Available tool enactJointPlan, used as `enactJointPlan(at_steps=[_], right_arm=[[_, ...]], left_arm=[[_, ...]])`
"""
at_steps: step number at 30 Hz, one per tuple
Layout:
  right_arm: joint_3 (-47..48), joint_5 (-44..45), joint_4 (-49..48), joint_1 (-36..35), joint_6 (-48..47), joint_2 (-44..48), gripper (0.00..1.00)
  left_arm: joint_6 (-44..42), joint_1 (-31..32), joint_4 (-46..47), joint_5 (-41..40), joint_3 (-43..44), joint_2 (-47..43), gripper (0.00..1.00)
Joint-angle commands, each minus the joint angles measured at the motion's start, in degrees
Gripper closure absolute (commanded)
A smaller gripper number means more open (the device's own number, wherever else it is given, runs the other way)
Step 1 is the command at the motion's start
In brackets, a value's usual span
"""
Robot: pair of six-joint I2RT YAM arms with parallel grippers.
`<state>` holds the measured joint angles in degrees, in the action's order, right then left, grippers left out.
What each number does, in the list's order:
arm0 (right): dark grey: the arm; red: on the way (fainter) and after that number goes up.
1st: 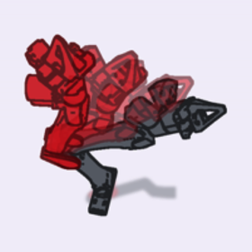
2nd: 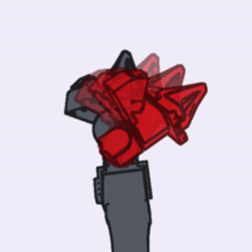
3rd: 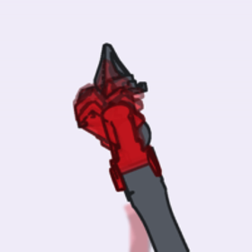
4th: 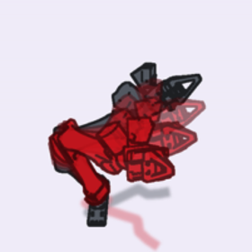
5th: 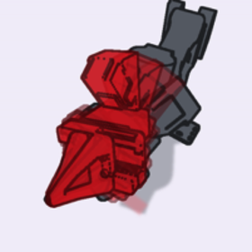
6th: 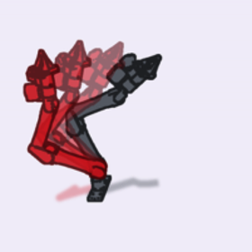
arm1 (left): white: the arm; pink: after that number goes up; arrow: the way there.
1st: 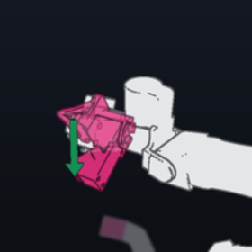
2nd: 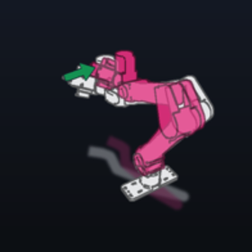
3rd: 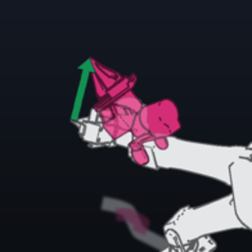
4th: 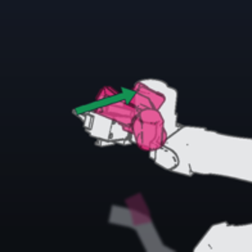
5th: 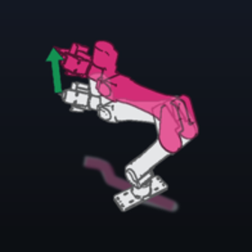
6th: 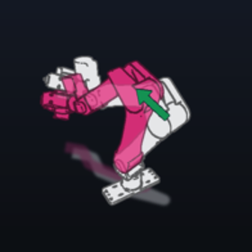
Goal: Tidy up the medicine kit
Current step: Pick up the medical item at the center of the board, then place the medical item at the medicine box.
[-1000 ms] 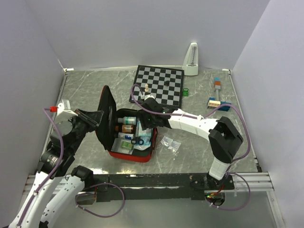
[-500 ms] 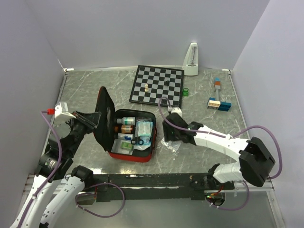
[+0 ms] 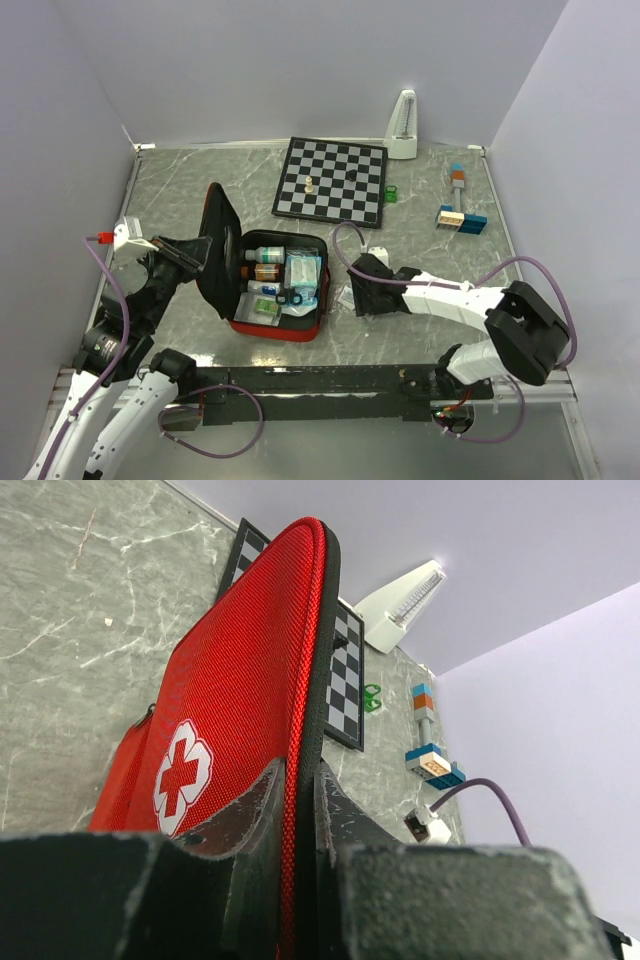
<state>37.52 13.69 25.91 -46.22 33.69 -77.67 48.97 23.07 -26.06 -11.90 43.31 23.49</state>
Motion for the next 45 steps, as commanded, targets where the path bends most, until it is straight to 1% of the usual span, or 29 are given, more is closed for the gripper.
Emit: enactJointPlan(at_steps=[1, 3, 6, 9, 11, 12, 19, 21, 23, 26, 30, 33, 37, 41, 45], right_arm=[[2.29, 1.25, 0.71, 0.42, 1.46, -3.71, 0.43], [3.26, 1.95, 1.95, 0.51, 2.08, -5.56, 0.51], [2.65, 1.95, 1.78, 0.6, 3.04, -3.64, 0.63], [1.6, 1.95, 1.69, 0.69, 4.1, 1.62, 0.84], [1.68, 2.13, 2.21, 0.6, 4.1, 5.84, 0.96], [2.29, 2.21, 2.74, 0.51, 4.01, 8.04, 1.0], [11.77, 2.21, 8.27, -0.63, -0.46, 18.68, 1.0], [15.29, 1.6, 8.89, -1.15, -1.87, 20.36, 1.0], [19.06, -0.85, 8.45, -1.25, -3.89, 19.84, 1.0], [27.76, -3.14, 10.47, -2.38, -5.65, 14.85, 1.0], [40.41, -1.57, 14.24, -5.98, -8.37, 5.97, 1.0], [47.89, -0.95, 17.32, -7.66, -9.52, 0.25, 1.0], [53.96, -0.59, 17.24, -10.03, -10.84, -4.32, 1.0], [62.49, -0.16, 23.12, -11.09, -12.24, -10.56, 1.0], [64.61, -0.33, 23.39, -11.79, -12.42, -12.68, 1.0]], left_arm=[[-0.54, -0.04, -5.05, -0.05, -1.12, 0.42, 0.99], [-0.45, 0.05, -5.31, -0.05, -0.95, 0.33, 0.99], [-0.45, 0.05, -5.84, -0.14, -0.6, 0.42, 0.99], [-0.63, 0.05, -6.19, -0.58, -0.51, -0.1, 0.99], [-0.72, 0.05, -6.1, -0.58, -0.59, -0.11, 0.99], [-0.72, 0.05, -5.93, -0.49, -0.68, 0.07, 0.99], [0.07, 0.05, -3.47, 1.79, 0.02, 2.44, 0.99], [0.34, 0.05, -2.86, 2.49, 0.28, 3.06, 0.99], [0.69, 0.05, -1.98, 3.54, 0.37, 3.67, 0.99], [0.77, 0.05, 0.92, 6.09, 0.11, 5.25, 0.99], [0.69, 0.05, 4.18, 11.01, 0.72, 8.94, 0.99], [-0.19, 0.13, 5.14, 13.74, 2.3, 13.15, 0.99], [-0.81, 0.31, 6.46, 16.2, 3.62, 17.11, 0.99], [-0.89, 1.01, 8.48, 16.39, 3.45, 18.44, 0.99], [-1.95, 1.98, 8.84, 15.42, 3.45, 19.23, 0.99]])
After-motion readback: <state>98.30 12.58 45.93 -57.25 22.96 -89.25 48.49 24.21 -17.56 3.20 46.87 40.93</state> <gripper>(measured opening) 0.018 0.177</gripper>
